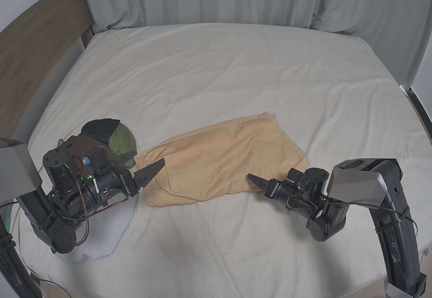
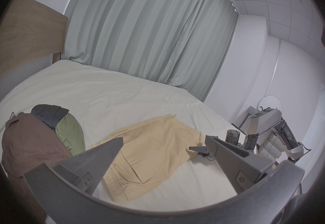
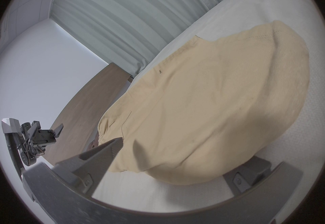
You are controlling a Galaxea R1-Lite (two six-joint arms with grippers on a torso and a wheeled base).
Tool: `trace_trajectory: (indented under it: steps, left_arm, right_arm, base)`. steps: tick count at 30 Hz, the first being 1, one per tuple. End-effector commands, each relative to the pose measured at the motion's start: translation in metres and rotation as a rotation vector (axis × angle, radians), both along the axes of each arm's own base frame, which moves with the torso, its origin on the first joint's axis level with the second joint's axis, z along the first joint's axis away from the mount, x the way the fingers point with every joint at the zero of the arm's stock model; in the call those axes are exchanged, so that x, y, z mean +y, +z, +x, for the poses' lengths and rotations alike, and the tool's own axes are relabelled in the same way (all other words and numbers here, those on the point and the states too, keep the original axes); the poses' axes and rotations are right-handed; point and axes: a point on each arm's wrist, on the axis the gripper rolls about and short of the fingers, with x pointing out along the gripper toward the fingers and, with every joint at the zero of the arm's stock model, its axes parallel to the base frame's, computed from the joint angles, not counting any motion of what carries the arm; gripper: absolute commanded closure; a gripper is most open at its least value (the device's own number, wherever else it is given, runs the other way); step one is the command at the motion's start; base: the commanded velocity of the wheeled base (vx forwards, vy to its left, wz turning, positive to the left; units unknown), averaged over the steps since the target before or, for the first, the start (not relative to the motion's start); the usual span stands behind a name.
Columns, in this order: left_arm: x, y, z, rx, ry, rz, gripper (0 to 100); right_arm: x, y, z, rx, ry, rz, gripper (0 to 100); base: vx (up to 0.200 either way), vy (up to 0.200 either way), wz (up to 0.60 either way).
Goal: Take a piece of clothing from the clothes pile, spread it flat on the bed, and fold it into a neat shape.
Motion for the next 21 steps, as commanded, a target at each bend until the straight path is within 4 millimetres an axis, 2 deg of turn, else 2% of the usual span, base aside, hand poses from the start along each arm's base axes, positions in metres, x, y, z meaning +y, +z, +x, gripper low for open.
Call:
trace_trajectory:
  steps: [1, 11, 21]
  left_arm:
    - [0.000, -0.001, 0.001, 0.000, 0.000, 0.000, 0]
    - [-0.001, -0.006, 0.003, 0.017, 0.000, 0.004, 0]
    - [-0.006, 0.002, 0.004, -0.016, -0.044, -0.007, 0]
  right_arm:
    - [-0.001, -0.003, 0.001, 0.003, -0.005, -0.002, 100]
    - [-0.002, -0.002, 0.000, 0.000, -0.007, -0.003, 100]
    - [-0.007, 0.008, -0.015, 0.031, -0.003, -0.016, 100]
  base:
    - [0.000, 0.000, 0.00]
    - [0.000, 0.000, 0.00]
    - [0.000, 0.000, 0.00]
